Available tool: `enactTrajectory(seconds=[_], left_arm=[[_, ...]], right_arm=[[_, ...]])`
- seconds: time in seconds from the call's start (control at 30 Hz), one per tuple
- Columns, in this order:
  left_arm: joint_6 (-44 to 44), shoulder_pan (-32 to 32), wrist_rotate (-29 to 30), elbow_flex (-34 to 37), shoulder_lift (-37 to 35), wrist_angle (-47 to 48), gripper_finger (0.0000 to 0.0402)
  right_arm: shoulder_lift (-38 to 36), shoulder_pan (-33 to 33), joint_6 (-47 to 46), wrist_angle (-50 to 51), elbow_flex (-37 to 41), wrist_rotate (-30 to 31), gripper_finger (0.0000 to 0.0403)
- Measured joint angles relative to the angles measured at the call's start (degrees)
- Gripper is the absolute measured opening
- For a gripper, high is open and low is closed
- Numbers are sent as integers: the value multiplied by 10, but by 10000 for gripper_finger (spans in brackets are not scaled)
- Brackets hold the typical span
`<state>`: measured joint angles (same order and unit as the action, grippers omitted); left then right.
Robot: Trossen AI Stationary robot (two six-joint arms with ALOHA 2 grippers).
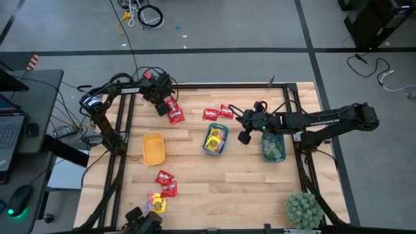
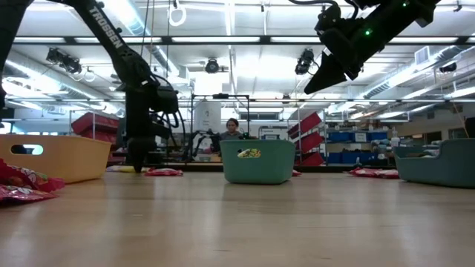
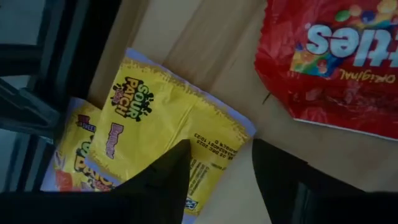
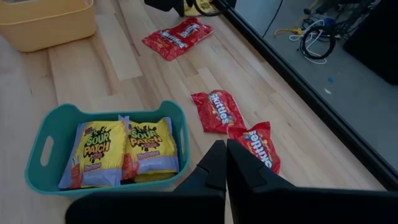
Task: Sort candy
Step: Put the yellow candy pack into the green bin
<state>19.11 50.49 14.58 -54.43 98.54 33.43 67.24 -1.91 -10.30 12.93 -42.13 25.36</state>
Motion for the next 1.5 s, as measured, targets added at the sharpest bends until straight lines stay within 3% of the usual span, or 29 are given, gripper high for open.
enactTrajectory(seconds=[0.13, 0.3, 0.37, 0.63, 0.93, 1.1, 1.2, 1.5], left_arm=[[0, 10, -5, 0, 1, -5, 144], [18, 13, -1, 1, 2, -16, 34], [15, 13, 3, -2, 3, -14, 13], [13, -20, -26, -40, -46, 21, 1], [0, -168, -188, -49, -127, -27, 0], [-31, -274, -205, -49, -121, -96, 0], [-104, -323, -211, -52, -113, -147, 0], [-211, -427, -204, -130, -37, -147, 0]], right_arm=[[0, 0, 0, -1, 0, 0, 0], [0, 0, 0, -2, 0, 0, 0], [0, 0, 0, -2, 0, 0, 0], [0, 0, 0, 2, 0, -3, 0], [0, -20, -33, 45, 0, -1, 0], [0, -32, -37, 44, 0, 1, 0], [0, -37, -42, 44, 0, 1, 0], [0, -39, -52, 37, 0, 1, 0]])
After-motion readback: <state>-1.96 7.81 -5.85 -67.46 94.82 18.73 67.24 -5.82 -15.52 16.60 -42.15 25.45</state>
